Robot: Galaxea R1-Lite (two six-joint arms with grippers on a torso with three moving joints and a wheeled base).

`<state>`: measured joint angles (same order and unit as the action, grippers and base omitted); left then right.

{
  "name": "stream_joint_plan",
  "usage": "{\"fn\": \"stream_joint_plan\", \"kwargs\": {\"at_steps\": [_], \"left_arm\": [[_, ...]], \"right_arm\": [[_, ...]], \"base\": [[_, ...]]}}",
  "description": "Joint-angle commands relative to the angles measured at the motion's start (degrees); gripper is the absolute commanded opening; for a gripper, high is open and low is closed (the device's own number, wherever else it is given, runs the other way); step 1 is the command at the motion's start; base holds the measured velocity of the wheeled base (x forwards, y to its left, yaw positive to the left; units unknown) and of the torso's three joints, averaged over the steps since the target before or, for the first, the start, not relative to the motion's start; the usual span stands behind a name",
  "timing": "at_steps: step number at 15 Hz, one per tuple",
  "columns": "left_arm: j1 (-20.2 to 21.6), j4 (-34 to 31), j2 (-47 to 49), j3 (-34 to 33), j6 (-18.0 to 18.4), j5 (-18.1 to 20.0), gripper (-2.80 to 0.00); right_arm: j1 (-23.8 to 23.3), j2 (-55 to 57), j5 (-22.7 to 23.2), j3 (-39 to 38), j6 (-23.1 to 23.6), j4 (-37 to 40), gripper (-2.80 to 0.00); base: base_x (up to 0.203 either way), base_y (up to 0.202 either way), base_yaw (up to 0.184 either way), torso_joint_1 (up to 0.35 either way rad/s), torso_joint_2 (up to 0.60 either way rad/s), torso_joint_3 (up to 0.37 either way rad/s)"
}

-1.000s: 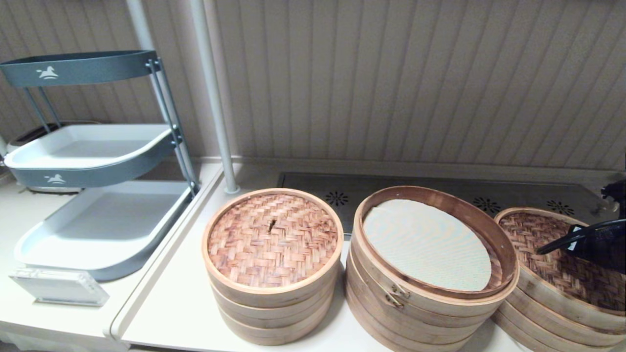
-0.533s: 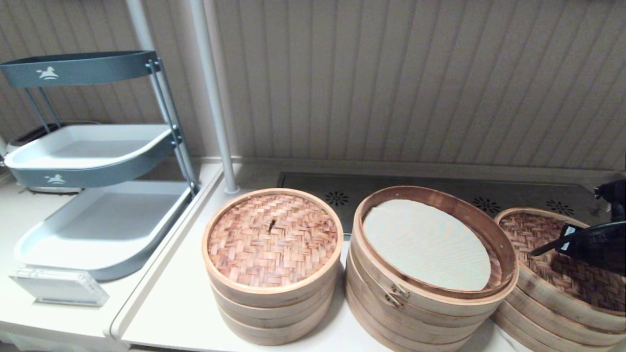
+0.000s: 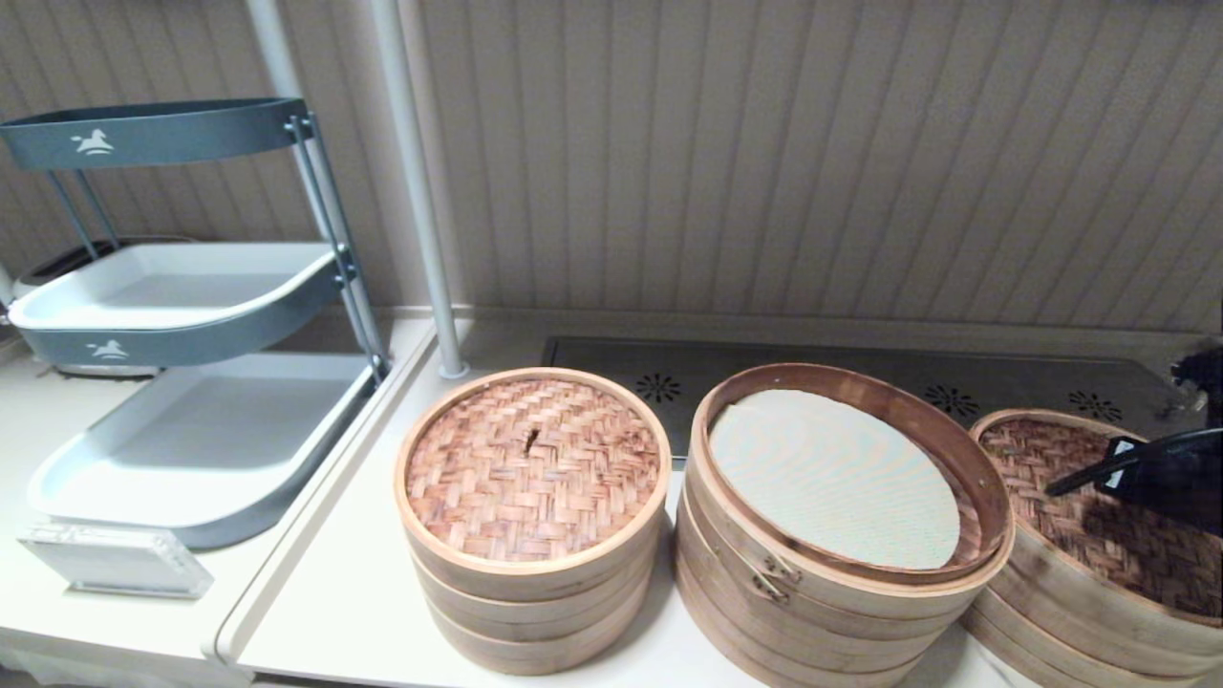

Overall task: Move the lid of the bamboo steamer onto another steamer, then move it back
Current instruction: Pick up the steamer, then put the steamer

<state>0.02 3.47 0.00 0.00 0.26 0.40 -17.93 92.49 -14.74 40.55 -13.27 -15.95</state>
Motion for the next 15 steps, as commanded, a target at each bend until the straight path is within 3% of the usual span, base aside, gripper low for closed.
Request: {"fn": "stream_joint_plan", "kwargs": {"at_steps": [1, 10, 15], "left_arm": [[0.1, 0.0, -0.1, -1.4, 0.0, -0.1, -2.80], [0.0, 0.0, -0.1, -1.4, 0.0, -0.1, -2.80], [0.0, 0.0, -0.1, -1.4, 0.0, -0.1, -2.80]], "right_arm": [[0.0, -1.6, -0.2, 1.2, 0.2, -0.5, -2.80], [0.1, -4.8, -0.4, 3.7, 0.5, 0.2, -2.80], [-0.1, -7.2, -0.3, 10.4, 0.5, 7.6, -2.80]], "base": [[0.000, 0.000, 0.000, 0.000, 0.00, 0.000], [0.000, 0.000, 0.000, 0.000, 0.00, 0.000], [0.000, 0.000, 0.000, 0.000, 0.00, 0.000]]}}
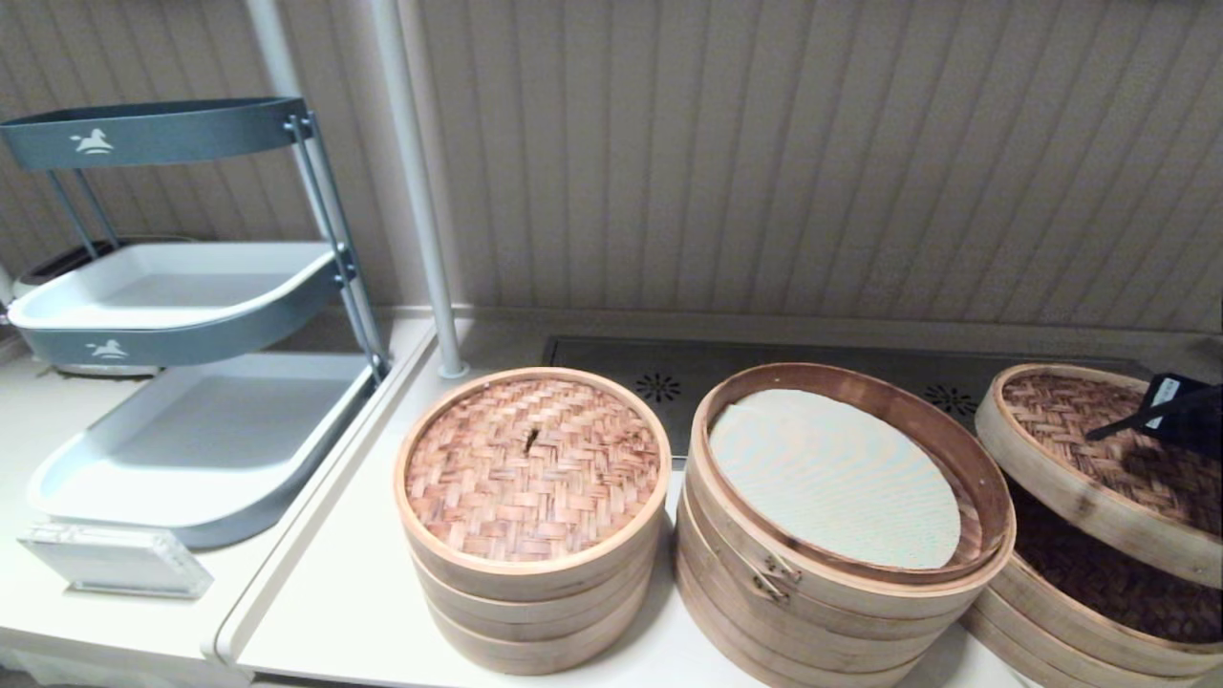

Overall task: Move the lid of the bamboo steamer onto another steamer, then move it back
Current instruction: Put the steamer

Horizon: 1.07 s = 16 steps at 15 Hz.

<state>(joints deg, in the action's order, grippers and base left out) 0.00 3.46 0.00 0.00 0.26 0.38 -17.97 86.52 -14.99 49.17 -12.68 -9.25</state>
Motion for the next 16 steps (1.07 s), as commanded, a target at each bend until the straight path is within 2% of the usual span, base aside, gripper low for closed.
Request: {"fn": "stream_joint_plan", "kwargs": {"at_steps": [1, 8, 11, 16], "left_arm": [[0.0, 0.1, -0.1, -1.4, 0.0, 0.0, -2.80], [0.1, 0.1, -0.2, -1.4, 0.0, 0.0, -2.80], [0.0, 0.1, -0.1, -1.4, 0.0, 0.1, -2.80], [0.0, 0.1, -0.1, -1.4, 0.0, 0.1, -2.80]], "right_arm": [[0.0, -1.8, 0.0, 2.8, -0.1, 2.4, -2.80], [0.8, -4.3, 0.0, 9.7, -0.3, 9.8, -2.80], [3.1, -4.9, -0.1, 11.8, -0.6, 11.5, -2.80], [12.0, -4.6, -6.8, 13.6, -0.8, 12.2, -2.80]], "base": [[0.000, 0.000, 0.000, 0.000, 0.00, 0.000], [0.000, 0.000, 0.000, 0.000, 0.00, 0.000], [0.000, 0.000, 0.000, 0.000, 0.00, 0.000], [0.000, 0.000, 0.000, 0.000, 0.00, 0.000]]}}
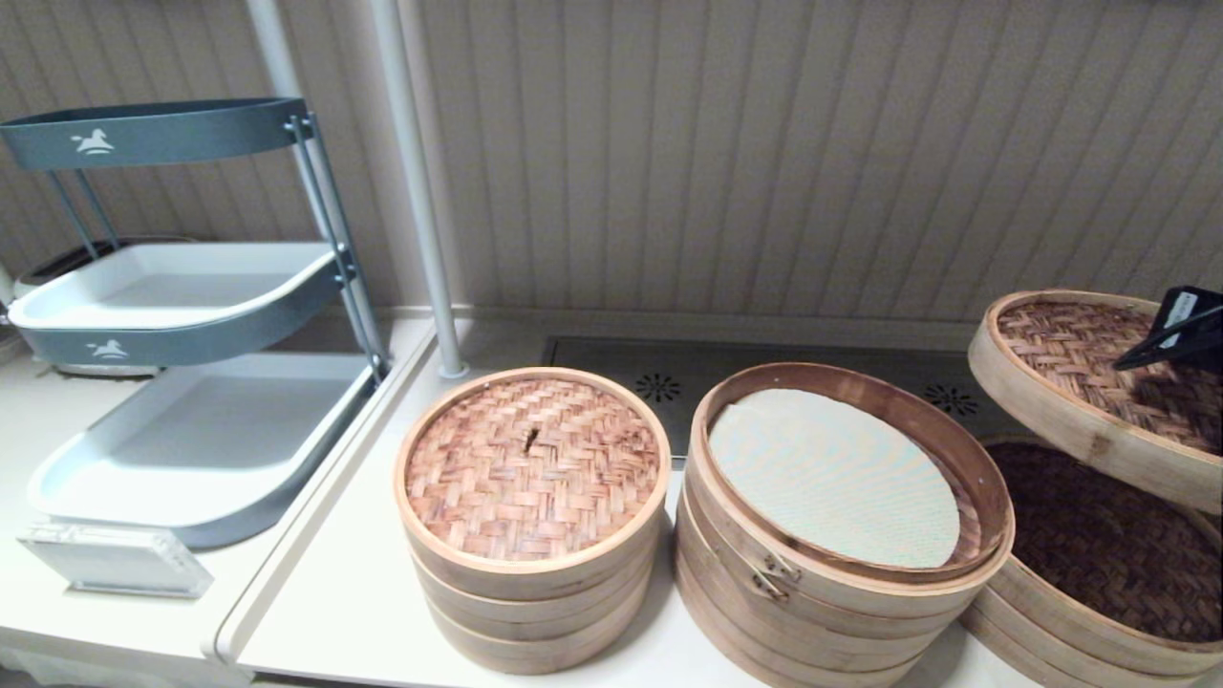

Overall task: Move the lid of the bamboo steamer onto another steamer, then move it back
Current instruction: Put the steamer

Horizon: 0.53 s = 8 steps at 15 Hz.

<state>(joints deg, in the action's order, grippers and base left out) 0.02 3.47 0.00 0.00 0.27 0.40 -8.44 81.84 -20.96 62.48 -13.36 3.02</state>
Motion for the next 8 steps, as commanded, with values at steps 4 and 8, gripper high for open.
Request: {"fn": "stream_joint_plan", "kwargs": {"at_steps": [4, 8], "left_arm": [[0.0, 0.0, -0.1, -1.4, 0.0, 0.0, -2.80], [0.0, 0.0, -0.1, -1.4, 0.0, 0.0, -2.80]], "right_arm": [[9.3, 0.7, -4.9, 1.0, -1.6, 0.0, -2.80], [15.1, 2.1, -6.0, 1.0, -4.4, 0.0, -2.80]], "base": [[0.000, 0.000, 0.000, 0.000, 0.00, 0.000], [0.000, 0.000, 0.000, 0.000, 0.00, 0.000]]}}
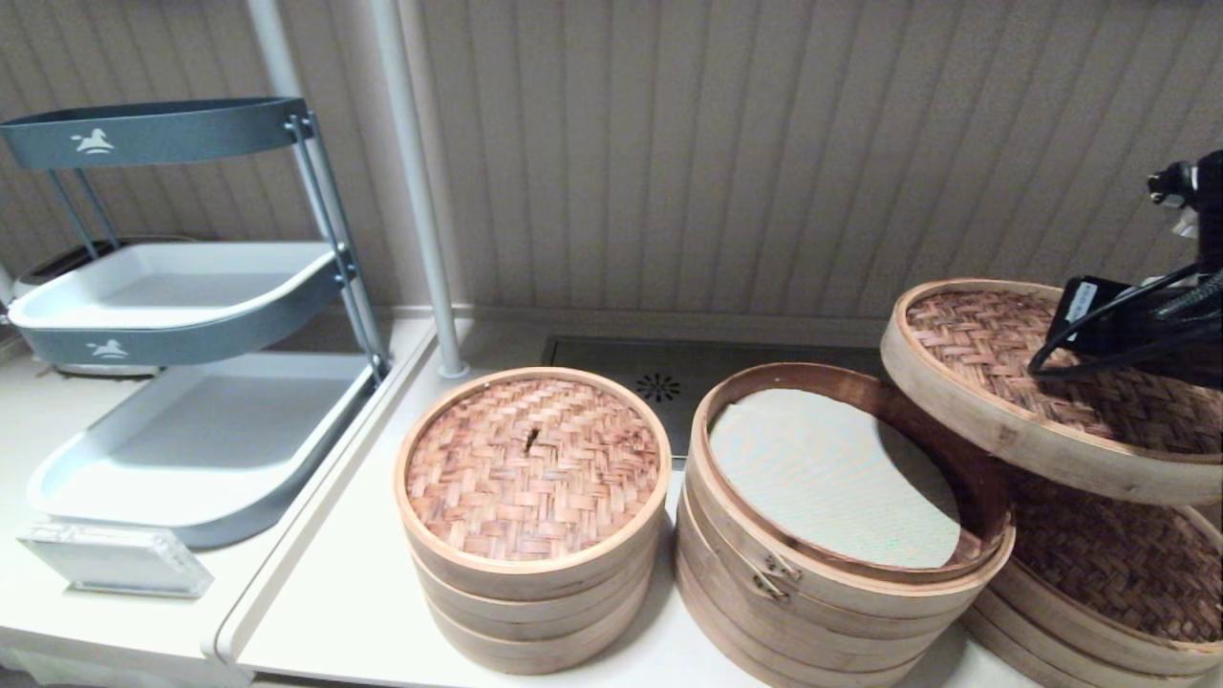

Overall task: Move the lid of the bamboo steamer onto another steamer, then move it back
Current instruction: Put the steamer

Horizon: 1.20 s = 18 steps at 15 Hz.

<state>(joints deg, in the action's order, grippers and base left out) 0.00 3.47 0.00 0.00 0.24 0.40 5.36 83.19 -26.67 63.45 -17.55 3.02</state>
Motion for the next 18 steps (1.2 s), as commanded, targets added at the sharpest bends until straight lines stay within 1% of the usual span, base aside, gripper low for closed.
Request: {"fn": "stream_joint_plan", "kwargs": {"at_steps": [1, 3, 4, 7, 12, 18], "left_arm": [[0.1, 0.0, -0.1, -1.4, 0.0, 0.0, -2.80], [0.0, 0.0, -0.1, -1.4, 0.0, 0.0, -2.80], [0.1, 0.0, -0.1, -1.4, 0.0, 0.0, -2.80], [0.0, 0.0, -0.1, -1.4, 0.0, 0.0, -2.80], [0.1, 0.0, -0.1, -1.4, 0.0, 0.0, -2.80], [0.1, 0.0, -0.1, -1.4, 0.0, 0.0, -2.80]], "right_arm": [[2.8, 0.9, -0.6, 0.1, -0.5, 0.0, -2.80], [4.6, 1.0, -0.8, 0.2, -0.8, 0.0, -2.80], [6.2, 1.4, -1.0, 0.2, -1.0, 0.0, -2.80], [9.9, 2.4, -3.1, -0.1, -1.8, -0.1, -2.80], [12.9, 2.9, -3.6, -0.2, -2.4, -0.3, -2.80], [18.8, 4.9, -4.0, -1.5, -4.2, -0.4, -2.80]], "base": [[0.000, 0.000, 0.000, 0.000, 0.00, 0.000], [0.000, 0.000, 0.000, 0.000, 0.00, 0.000], [0.000, 0.000, 0.000, 0.000, 0.00, 0.000], [0.000, 0.000, 0.000, 0.000, 0.00, 0.000], [0.000, 0.000, 0.000, 0.000, 0.00, 0.000], [0.000, 0.000, 0.000, 0.000, 0.00, 0.000]]}}
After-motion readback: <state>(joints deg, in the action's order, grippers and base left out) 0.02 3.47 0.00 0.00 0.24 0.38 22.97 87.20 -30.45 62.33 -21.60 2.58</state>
